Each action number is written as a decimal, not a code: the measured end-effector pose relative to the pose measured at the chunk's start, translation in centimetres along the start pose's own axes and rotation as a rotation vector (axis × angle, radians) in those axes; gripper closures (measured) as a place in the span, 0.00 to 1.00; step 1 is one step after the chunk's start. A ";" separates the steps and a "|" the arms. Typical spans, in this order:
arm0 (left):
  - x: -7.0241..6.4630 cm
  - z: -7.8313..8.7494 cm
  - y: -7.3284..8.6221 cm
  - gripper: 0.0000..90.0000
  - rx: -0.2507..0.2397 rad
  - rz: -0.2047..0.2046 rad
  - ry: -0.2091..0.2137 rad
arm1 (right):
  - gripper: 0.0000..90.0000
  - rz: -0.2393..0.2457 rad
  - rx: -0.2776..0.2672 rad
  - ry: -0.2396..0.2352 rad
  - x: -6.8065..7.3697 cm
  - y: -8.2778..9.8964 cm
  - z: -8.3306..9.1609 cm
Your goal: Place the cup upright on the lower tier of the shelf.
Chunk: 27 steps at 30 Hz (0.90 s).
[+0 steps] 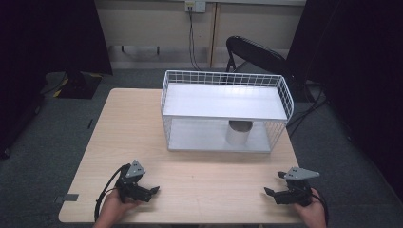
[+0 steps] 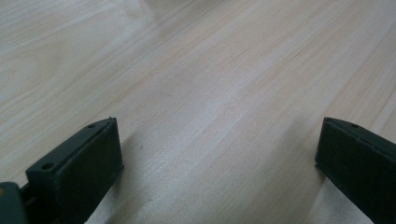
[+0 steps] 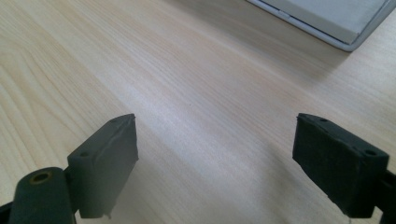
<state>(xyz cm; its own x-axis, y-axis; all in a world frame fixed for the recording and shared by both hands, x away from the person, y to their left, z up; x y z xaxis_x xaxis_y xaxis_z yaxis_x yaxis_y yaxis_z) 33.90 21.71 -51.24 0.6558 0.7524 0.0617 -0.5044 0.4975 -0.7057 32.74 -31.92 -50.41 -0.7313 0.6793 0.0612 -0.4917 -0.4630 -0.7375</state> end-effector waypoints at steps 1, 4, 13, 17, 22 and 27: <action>0.0 0.0 0.0 0.00 0.000 0.000 0.000 | 0.15 0.000 0.000 0.000 0.0 0.0 0.0; 0.0 0.0 0.0 0.00 0.000 0.000 0.000 | 0.15 0.001 0.005 0.002 0.0 0.2 -0.1; 0.0 0.0 0.0 0.00 0.000 0.000 0.000 | 0.14 0.005 0.022 -0.002 -0.2 0.5 -0.4; 0.0 0.0 0.0 0.00 0.000 0.000 0.000 | 0.14 0.002 0.022 -0.007 -0.2 0.5 -0.4; 0.0 0.0 0.0 0.00 0.000 0.000 0.000 | 0.13 -0.010 0.008 -0.013 -0.4 0.8 -0.5; 0.0 0.0 0.0 0.00 0.000 0.000 0.000 | 0.13 -0.009 0.009 -0.014 -0.5 0.8 -0.5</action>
<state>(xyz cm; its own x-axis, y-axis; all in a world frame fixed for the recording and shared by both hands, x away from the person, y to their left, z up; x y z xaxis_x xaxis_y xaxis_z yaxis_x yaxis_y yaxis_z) 33.89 21.71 -51.24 0.6559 0.7523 0.0622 -0.5043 0.4980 -0.7054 32.95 -32.31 -51.35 -0.7332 0.6755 0.0777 -0.5031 -0.4620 -0.7304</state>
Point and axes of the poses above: each handheld gripper's, and its own axes: z roughly backward along the jaws, y roughly out of its underside, x roughly to its left, the point moved 1 cm from there along -z, roughly forward along the jaws, and after that the axes turned 6 degrees about -y, right-handed, at the moved point
